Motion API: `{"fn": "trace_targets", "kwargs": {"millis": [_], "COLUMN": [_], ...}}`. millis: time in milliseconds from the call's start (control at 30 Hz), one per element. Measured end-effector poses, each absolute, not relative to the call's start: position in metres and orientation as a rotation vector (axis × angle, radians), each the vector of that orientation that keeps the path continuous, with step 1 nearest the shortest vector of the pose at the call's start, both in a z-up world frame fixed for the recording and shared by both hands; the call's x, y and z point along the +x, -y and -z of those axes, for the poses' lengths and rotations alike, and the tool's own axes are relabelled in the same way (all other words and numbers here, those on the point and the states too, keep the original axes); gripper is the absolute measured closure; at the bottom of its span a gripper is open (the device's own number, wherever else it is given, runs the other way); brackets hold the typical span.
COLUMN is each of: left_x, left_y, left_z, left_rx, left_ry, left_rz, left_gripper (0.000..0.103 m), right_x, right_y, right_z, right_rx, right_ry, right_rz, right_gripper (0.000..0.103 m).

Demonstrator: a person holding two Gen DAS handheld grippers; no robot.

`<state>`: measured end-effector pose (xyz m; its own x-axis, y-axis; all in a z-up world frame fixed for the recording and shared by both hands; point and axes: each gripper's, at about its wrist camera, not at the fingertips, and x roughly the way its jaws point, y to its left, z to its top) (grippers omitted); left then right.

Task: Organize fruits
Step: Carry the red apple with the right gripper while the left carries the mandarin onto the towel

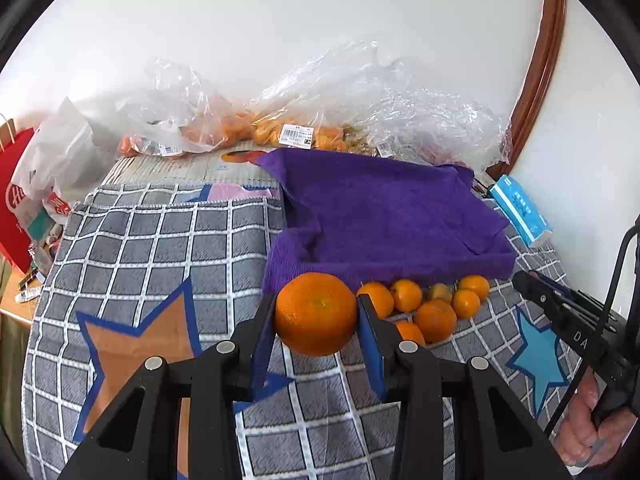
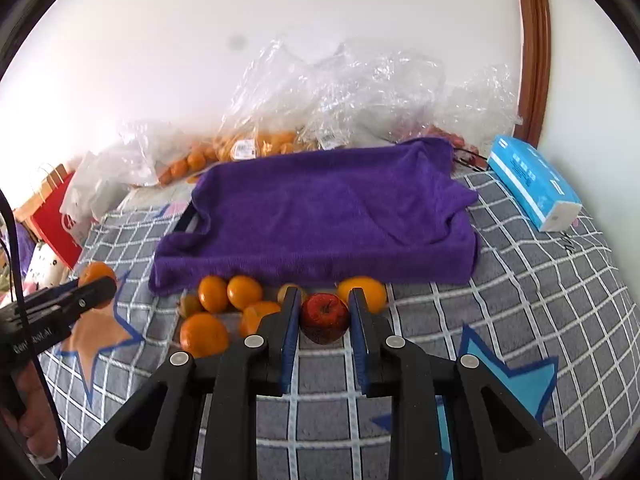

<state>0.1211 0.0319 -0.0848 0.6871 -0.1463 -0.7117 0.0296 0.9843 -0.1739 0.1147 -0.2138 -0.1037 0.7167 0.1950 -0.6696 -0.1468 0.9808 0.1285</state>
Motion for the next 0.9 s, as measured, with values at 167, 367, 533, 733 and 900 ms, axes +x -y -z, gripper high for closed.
{"fn": "trace_targets", "kwargs": {"millis": [167, 367, 533, 733, 900], "left_x": [0.135, 0.156, 0.173, 0.187, 0.206], "left_y": [-0.033, -0.032, -0.025, -0.021, -0.015], "left_z": [0.076, 0.072, 0.072, 0.072, 0.069], "left_rx": [-0.152, -0.164, -0.158, -0.174, -0.177], "left_ry": [-0.784, -0.777, -0.767, -0.791, -0.785], "left_rz": [0.099, 0.097, 0.088, 0.098, 0.113], "left_gripper": [0.066, 0.066, 0.066, 0.066, 0.066], "right_x": [0.131, 0.15, 0.166, 0.187, 0.202], "right_y": [0.211, 0.21, 0.214, 0.221, 0.225], "right_z": [0.092, 0.087, 0.09, 0.096, 0.099], "right_rx": [0.055, 0.036, 0.035, 0.036, 0.043], "right_ry": [-0.709, -0.687, -0.68, -0.69, -0.686], "right_rz": [-0.182, -0.172, -0.165, -0.15, -0.145], "right_gripper": [0.079, 0.079, 0.079, 0.079, 0.079]}}
